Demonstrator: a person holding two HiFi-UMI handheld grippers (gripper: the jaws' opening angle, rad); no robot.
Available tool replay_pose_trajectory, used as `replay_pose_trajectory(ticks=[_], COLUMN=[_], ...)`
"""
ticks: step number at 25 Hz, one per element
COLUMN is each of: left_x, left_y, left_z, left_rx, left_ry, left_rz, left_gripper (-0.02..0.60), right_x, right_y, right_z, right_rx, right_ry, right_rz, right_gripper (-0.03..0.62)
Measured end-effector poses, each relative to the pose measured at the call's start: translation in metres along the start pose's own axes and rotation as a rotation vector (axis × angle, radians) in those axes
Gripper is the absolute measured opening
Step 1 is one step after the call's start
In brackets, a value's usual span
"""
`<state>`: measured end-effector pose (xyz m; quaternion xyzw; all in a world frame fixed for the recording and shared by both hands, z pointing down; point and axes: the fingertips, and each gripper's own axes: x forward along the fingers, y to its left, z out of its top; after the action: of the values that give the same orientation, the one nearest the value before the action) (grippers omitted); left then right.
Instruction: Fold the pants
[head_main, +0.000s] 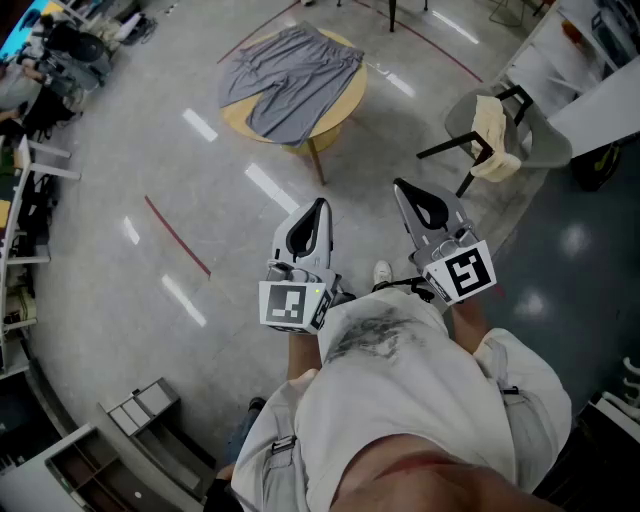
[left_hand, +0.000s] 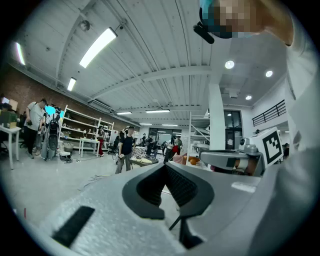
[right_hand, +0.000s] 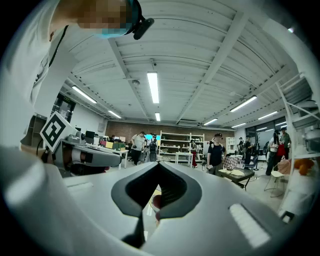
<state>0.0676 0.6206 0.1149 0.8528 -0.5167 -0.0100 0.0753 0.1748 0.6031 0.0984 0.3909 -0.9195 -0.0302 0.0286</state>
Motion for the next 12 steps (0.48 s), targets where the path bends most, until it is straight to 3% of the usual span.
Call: replay_pose_trajectory(ticks=[12], left_x=[0.029], left_y=[-0.044], left_z=[0.003], left_rx=[0.013], left_ry=[-0.017], left_rz=[0.031], left_gripper=[0.007], right_x=[-0.022], right_y=[-0.033], right_z=[-0.010], right_rx=[0.022], right_ry=[0.007], right_rz=[0.039], right_gripper=[0.009])
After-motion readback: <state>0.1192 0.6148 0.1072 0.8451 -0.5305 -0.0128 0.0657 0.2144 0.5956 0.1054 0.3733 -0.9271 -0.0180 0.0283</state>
